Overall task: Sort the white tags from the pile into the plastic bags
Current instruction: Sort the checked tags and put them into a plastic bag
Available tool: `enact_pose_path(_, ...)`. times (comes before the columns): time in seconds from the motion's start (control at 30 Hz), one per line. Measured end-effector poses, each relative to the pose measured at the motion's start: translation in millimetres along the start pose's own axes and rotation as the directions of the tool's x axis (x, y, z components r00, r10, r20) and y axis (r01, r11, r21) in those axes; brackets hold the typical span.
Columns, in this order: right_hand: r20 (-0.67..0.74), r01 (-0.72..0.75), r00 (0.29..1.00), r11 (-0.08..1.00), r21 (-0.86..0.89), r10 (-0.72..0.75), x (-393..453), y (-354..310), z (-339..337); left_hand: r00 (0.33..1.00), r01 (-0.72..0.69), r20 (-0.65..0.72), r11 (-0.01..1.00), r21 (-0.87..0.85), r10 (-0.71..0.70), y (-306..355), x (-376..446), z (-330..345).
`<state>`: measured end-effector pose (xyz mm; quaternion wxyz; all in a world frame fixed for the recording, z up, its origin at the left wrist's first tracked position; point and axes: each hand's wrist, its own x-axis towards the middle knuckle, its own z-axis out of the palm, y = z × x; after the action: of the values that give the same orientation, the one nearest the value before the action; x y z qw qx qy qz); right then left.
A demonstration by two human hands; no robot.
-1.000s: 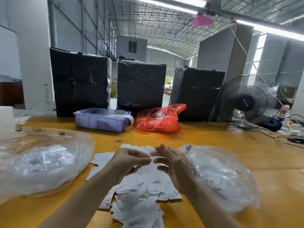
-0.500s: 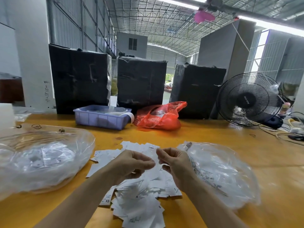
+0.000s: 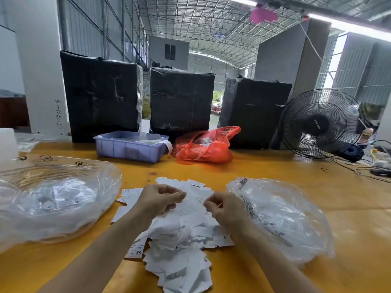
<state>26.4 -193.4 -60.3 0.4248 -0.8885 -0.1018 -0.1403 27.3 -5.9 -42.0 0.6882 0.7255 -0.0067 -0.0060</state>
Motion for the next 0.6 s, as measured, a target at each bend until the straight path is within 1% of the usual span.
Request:
enact_pose_path(0.03, 0.047, 0.049, 0.998, 0.991, -0.125, -0.043, -0.5, 3.0, 0.3, 1.0, 0.002, -0.018, 1.0, -0.005, -0.002, -1.0, 1.1, -1.7)
enact_pose_path(0.07, 0.117, 0.111, 0.989, 0.972, -0.208, -0.088, -0.8, 5.8, 1.4, 1.0, 0.003, -0.028, 1.0, -0.005, -0.003, -1.9, 2.0, -3.0)
enact_pose_path(0.17, 0.332, 0.336, 0.915, 0.89, -0.307, -0.23, 2.6, 15.1, 8.5, 0.999, 0.004, -0.035, 1.0, -0.005, -0.004, -3.4, 3.7, -4.1)
enact_pose_path(0.23, 0.402, 0.442, 0.871, 0.811, -0.384, -0.284, 5.2, 20.3, 12.9, 0.999, 0.003, -0.035, 1.0, -0.011, -0.004, -3.0, 3.6, -2.9)
enact_pose_path(0.3, 0.427, 0.529, 0.839, 0.696, -0.487, -0.338, 6.5, 22.8, 16.4, 0.999, -0.001, -0.038, 1.0, -0.013, 0.0, -1.9, 2.6, -1.6)
enact_pose_path(0.33, 0.406, 0.537, 0.84, 0.651, -0.536, -0.359, 6.5, 23.1, 17.4, 0.999, -0.002, -0.039, 1.0, -0.012, 0.001, -1.4, 1.9, -1.1)
enact_pose_path(0.37, 0.352, 0.515, 0.857, 0.649, -0.561, -0.375, 6.6, 21.4, 16.7, 0.999, -0.003, -0.042, 1.0, -0.012, 0.003, -0.9, 1.4, -0.7)
enact_pose_path(0.4, 0.246, 0.45, 0.892, 0.714, -0.537, -0.378, 6.9, 19.0, 14.5, 0.999, -0.006, -0.047, 1.0, -0.014, 0.005, -0.4, 1.1, -0.8)
enact_pose_path(0.43, 0.106, 0.342, 0.938, 0.832, -0.436, -0.33, 6.9, 15.4, 10.4, 0.998, -0.011, -0.054, 1.0, -0.018, 0.01, 0.0, 1.0, -1.1)
enact_pose_path(0.47, -0.016, 0.216, 0.974, 0.945, -0.244, -0.227, 7.4, 12.3, 6.1, 0.998, -0.017, -0.062, 1.0, -0.024, 0.015, 0.3, 1.0, -1.7)
enact_pose_path(0.5, -0.079, 0.092, 0.993, 0.995, 0.024, -0.09, 8.3, 9.3, 1.0, 0.997, -0.022, -0.068, 0.999, -0.031, 0.02, 0.5, 1.1, -2.3)
enact_pose_path(0.53, -0.047, -0.032, 0.998, 0.948, 0.318, 0.049, 8.3, 5.4, -3.9, 0.997, -0.025, -0.069, 0.999, -0.037, 0.022, 0.6, 1.0, -2.5)
enact_pose_path(0.57, 0.049, -0.156, 0.987, 0.824, 0.545, 0.155, 7.9, 1.9, -7.3, 0.998, -0.025, -0.066, 0.999, -0.042, 0.022, 0.6, 0.9, -2.2)
enact_pose_path(0.6, 0.141, -0.256, 0.965, 0.7, 0.667, 0.219, 7.1, -0.8, -9.4, 0.998, -0.023, -0.058, 0.999, -0.046, 0.02, 0.6, 0.6, -1.6)
